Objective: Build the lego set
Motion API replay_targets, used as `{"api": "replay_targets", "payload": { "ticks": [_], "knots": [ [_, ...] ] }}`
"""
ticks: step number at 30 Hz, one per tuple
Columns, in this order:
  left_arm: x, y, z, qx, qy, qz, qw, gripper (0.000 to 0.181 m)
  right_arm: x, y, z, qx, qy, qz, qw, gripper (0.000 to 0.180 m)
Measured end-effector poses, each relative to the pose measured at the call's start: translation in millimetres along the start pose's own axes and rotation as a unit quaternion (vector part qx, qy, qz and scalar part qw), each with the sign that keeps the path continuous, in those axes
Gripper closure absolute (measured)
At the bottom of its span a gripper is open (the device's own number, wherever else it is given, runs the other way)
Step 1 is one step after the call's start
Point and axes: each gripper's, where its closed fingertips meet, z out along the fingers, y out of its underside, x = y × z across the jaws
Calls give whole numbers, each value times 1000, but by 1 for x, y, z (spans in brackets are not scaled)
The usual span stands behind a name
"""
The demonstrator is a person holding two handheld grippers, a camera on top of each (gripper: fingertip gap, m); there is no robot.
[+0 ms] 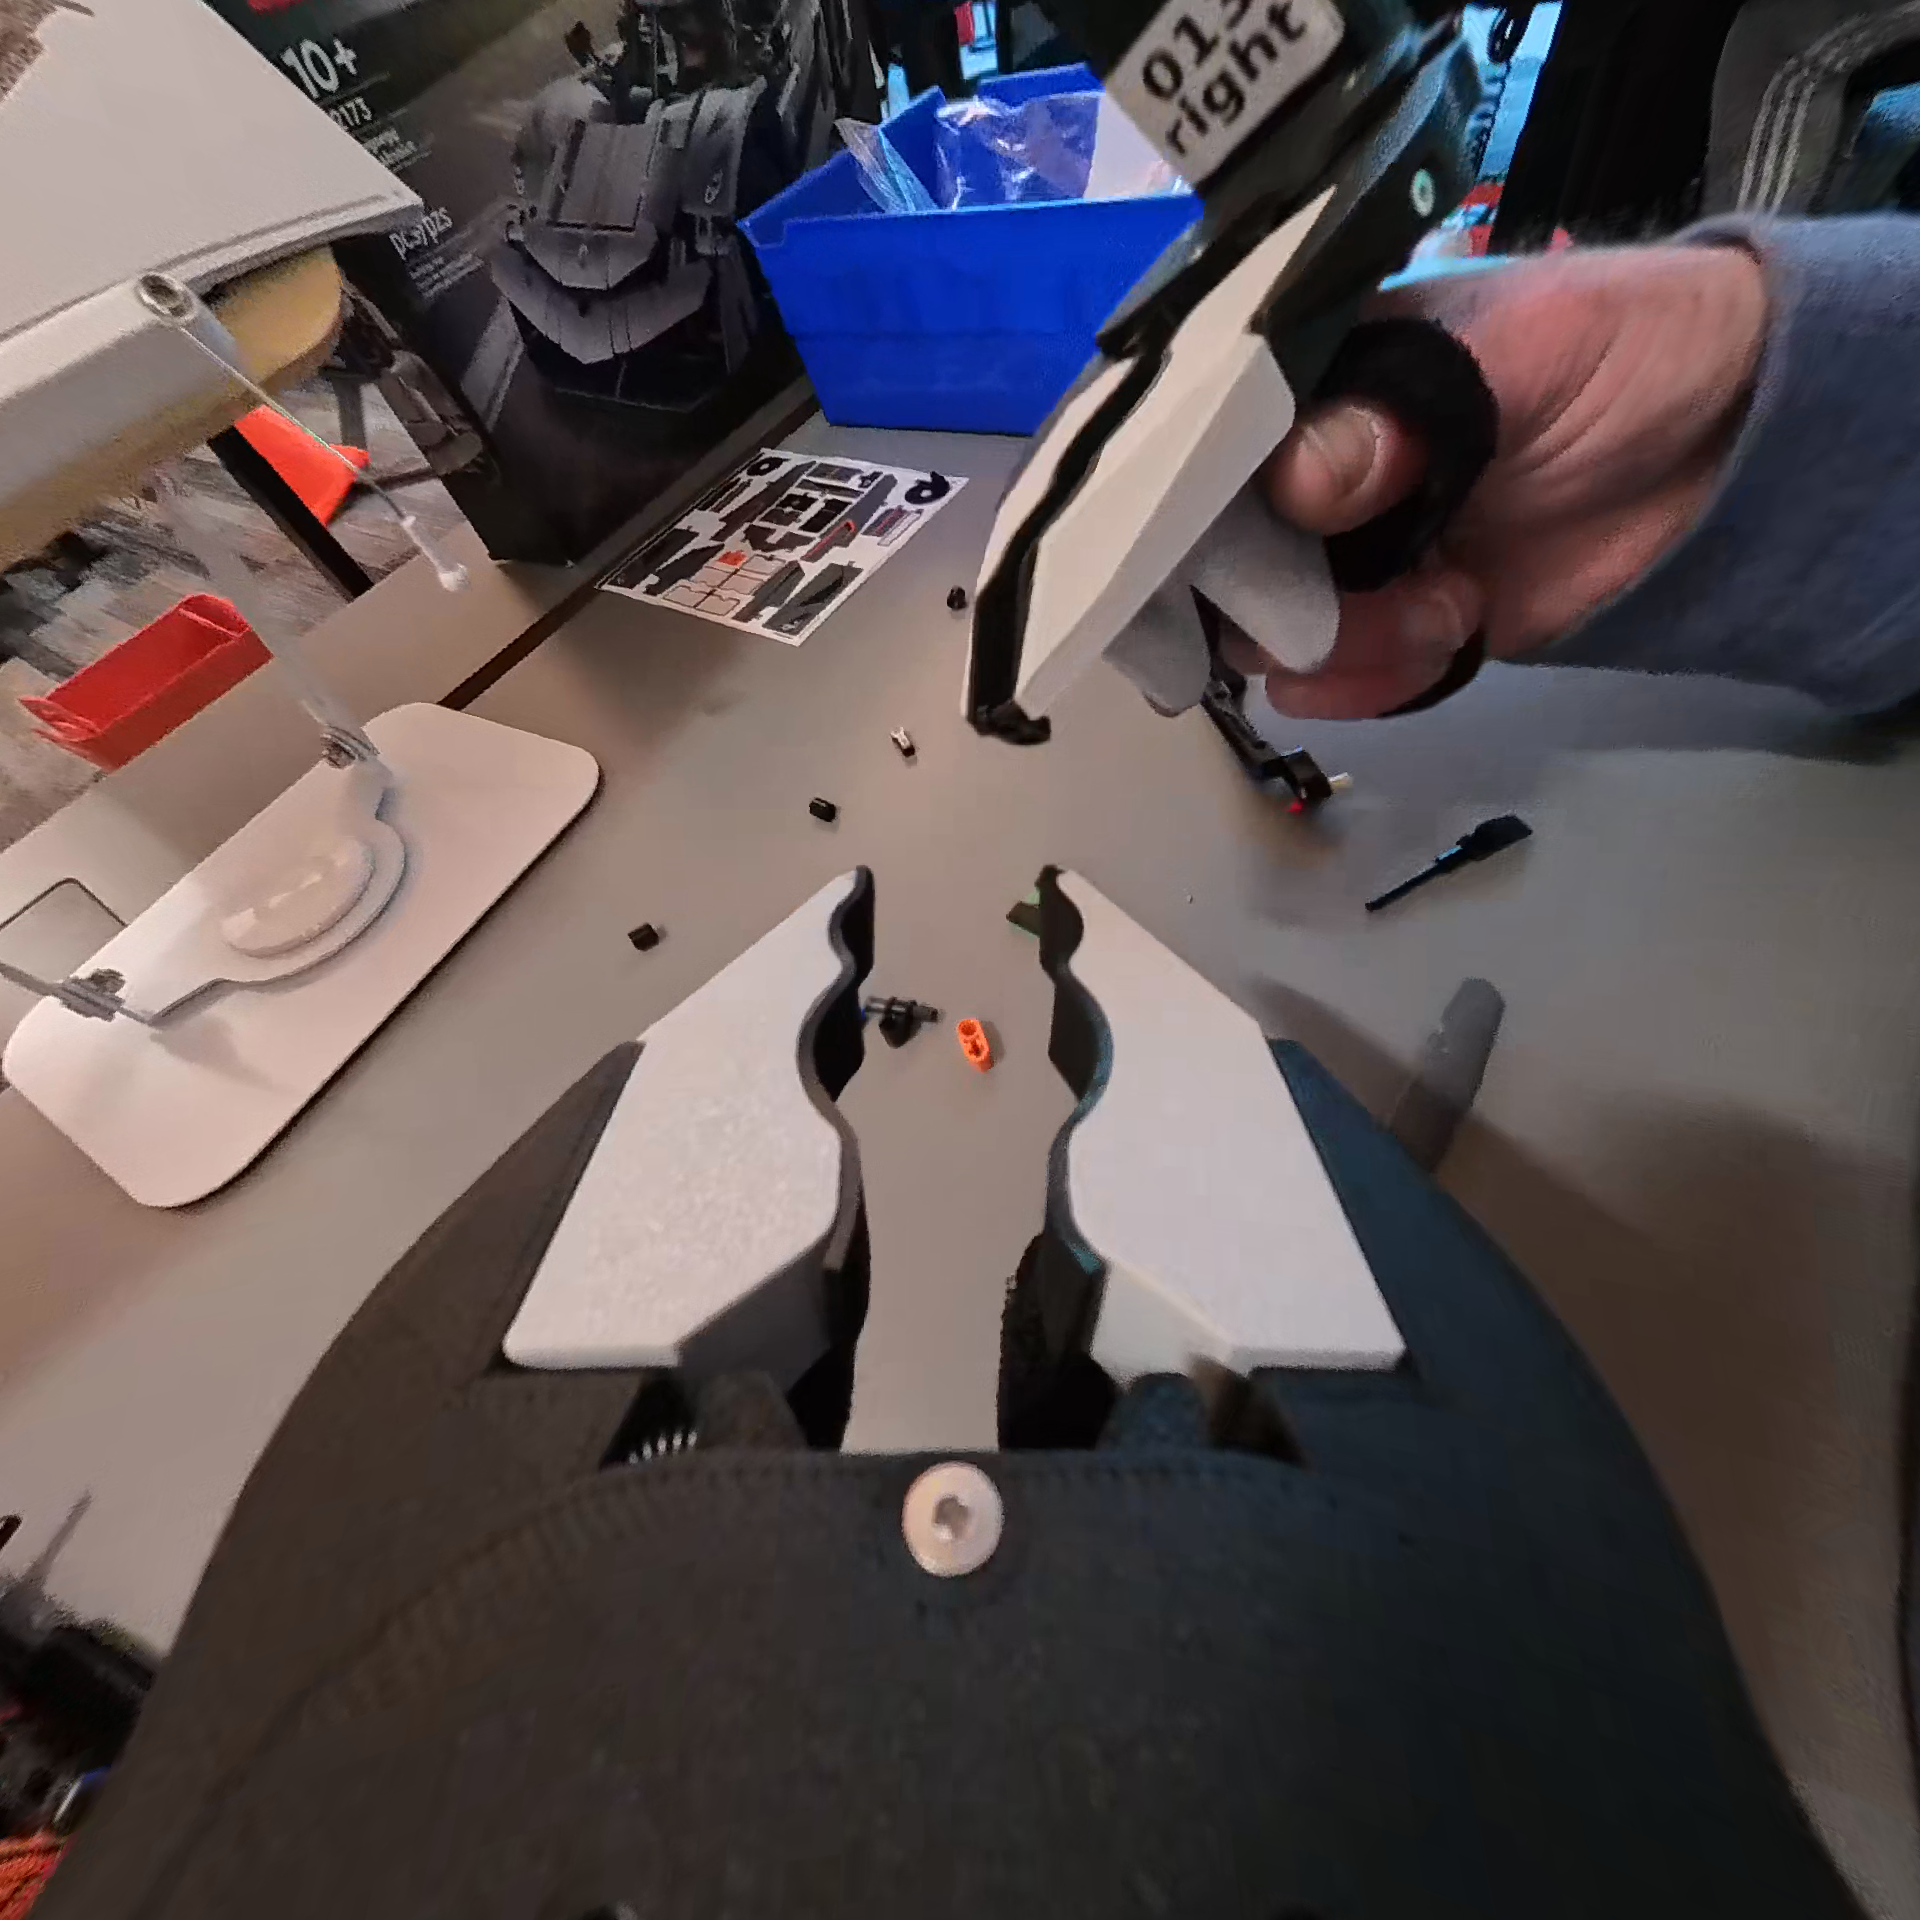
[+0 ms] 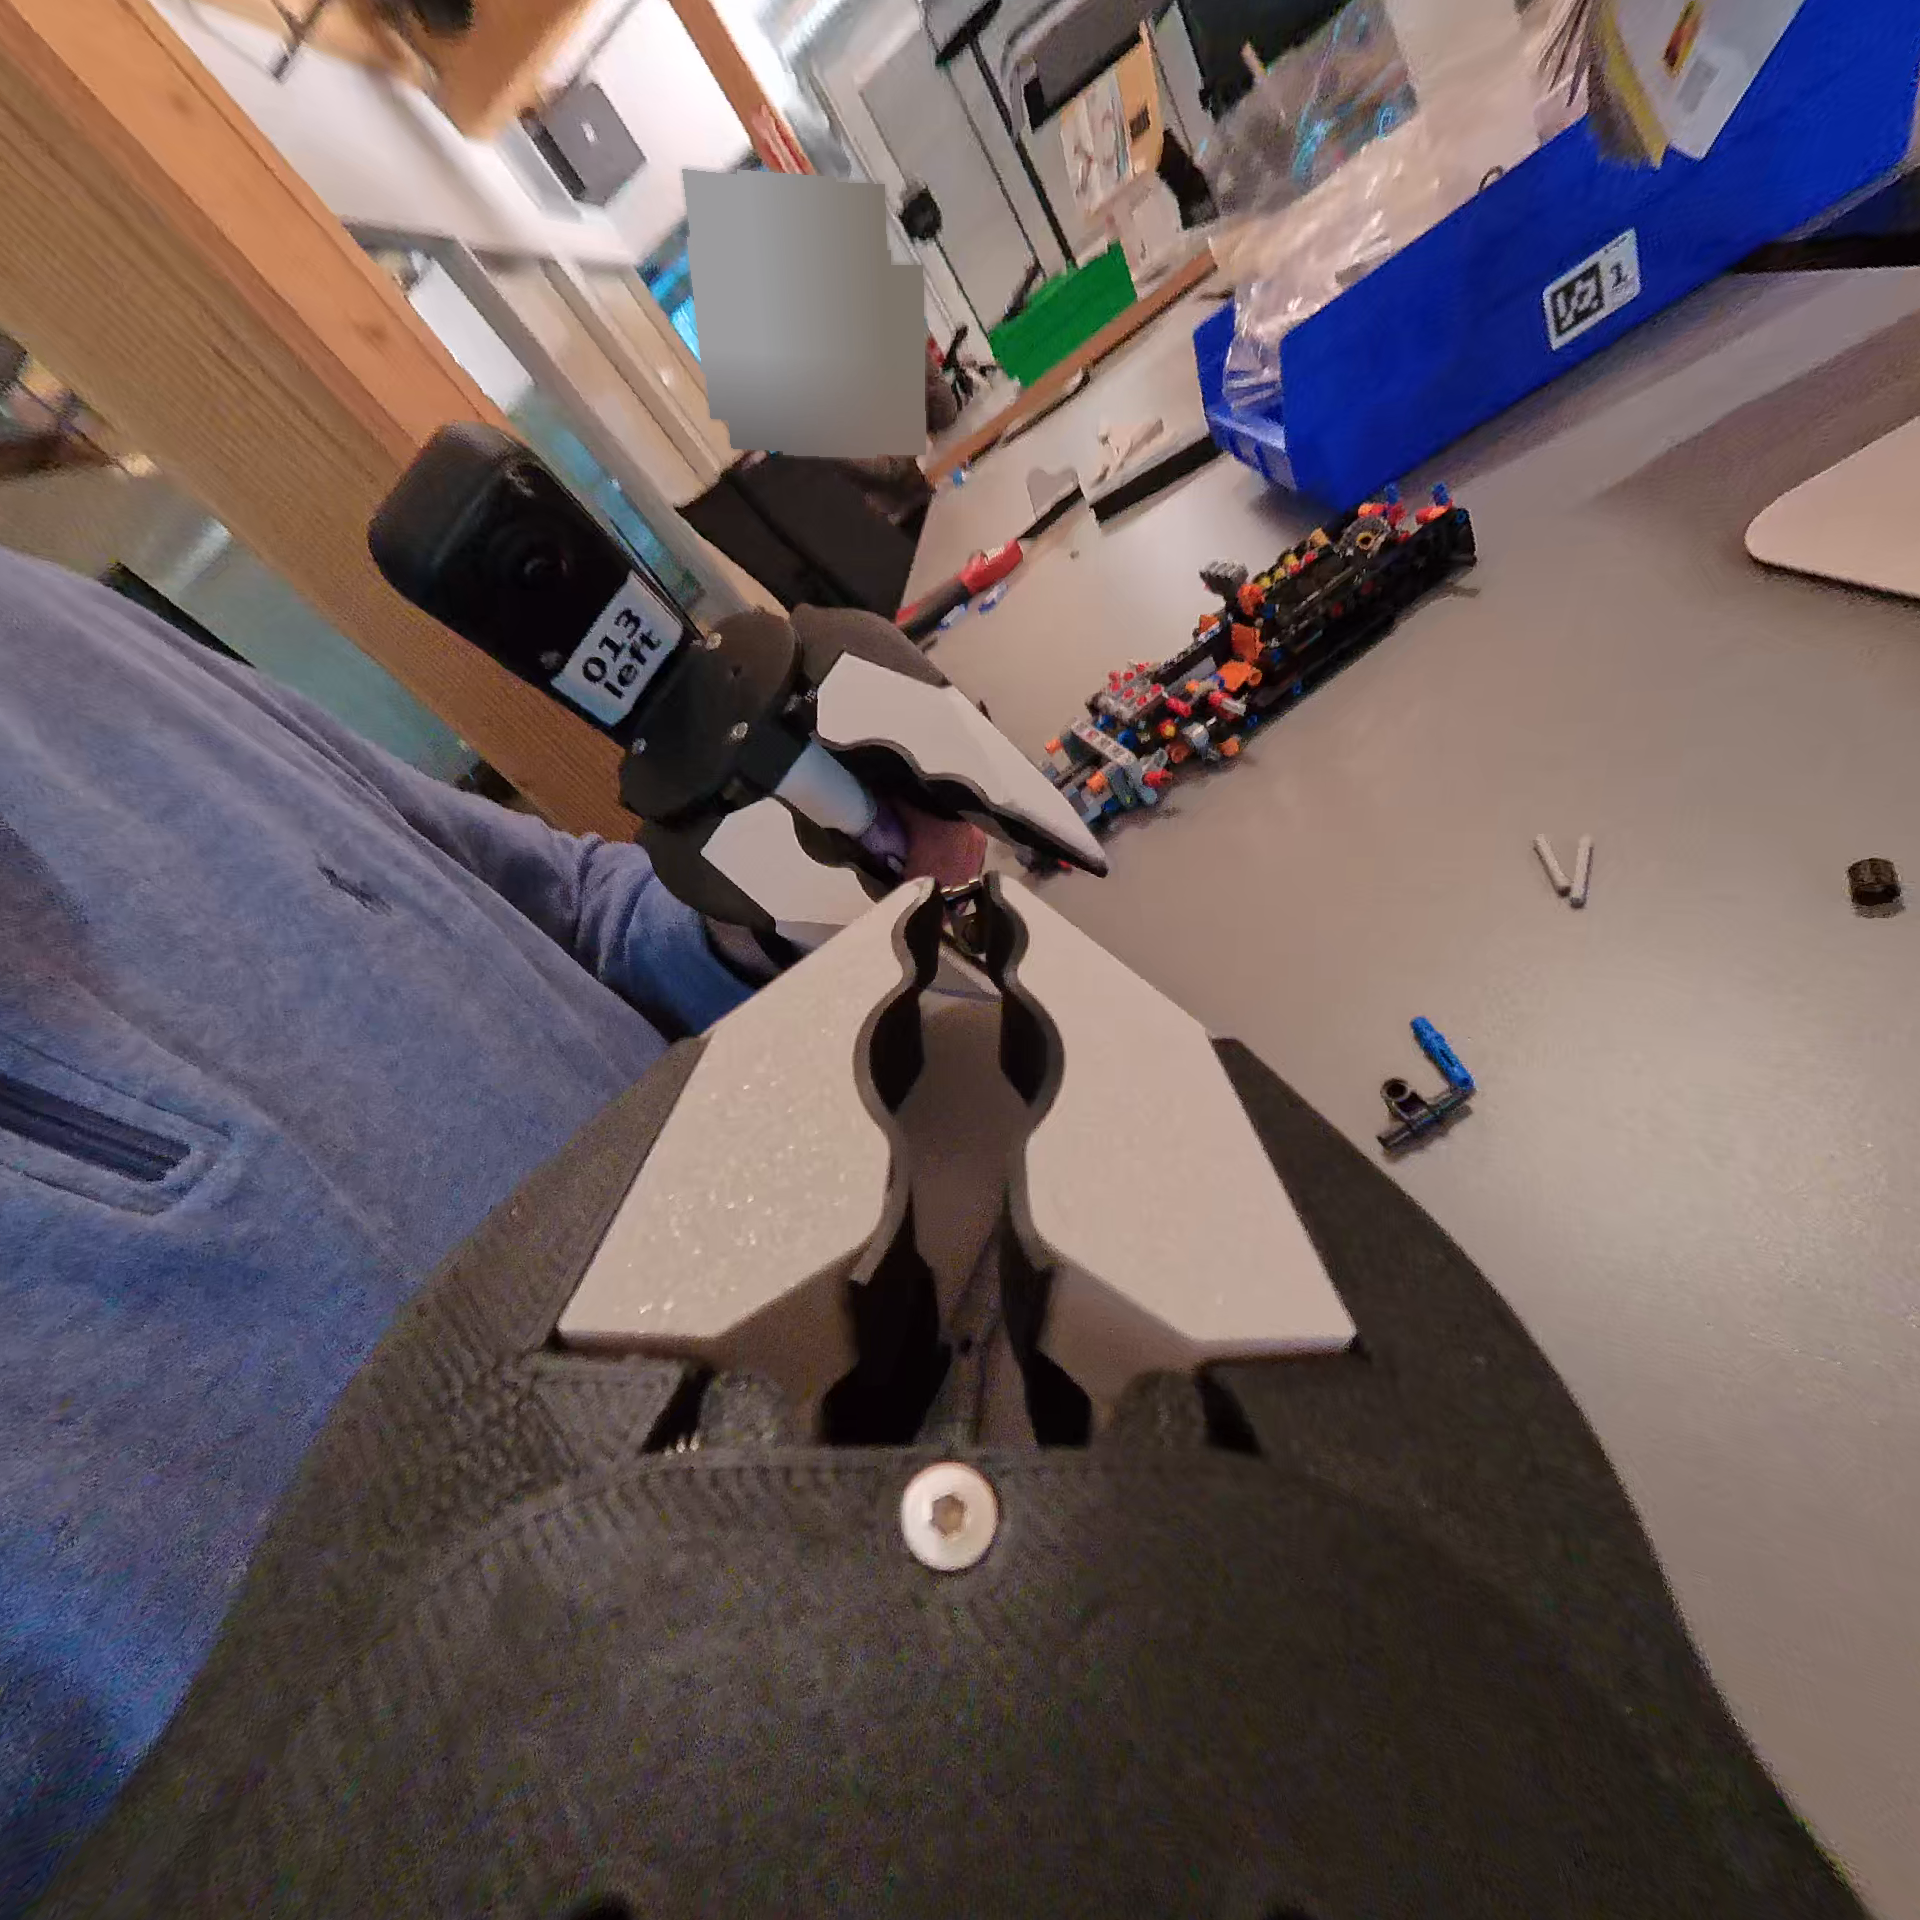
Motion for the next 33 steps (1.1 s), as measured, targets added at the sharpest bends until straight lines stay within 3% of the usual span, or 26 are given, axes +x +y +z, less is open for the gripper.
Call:
{"api": "replay_targets", "payload": {
  "ticks": [14,25,33],
  "knots": [
    [9,-29,14,44,48,-47,997,162,-1,-15,-8,83,-59,49,994,175],
    [19,-46,15,100,121,-152,976,176,-8,-19,-15,126,-108,79,983,175],
    [20,-55,24,97,112,-98,984,177,-8,-24,-26,116,-93,67,987,174]
  ]
}}
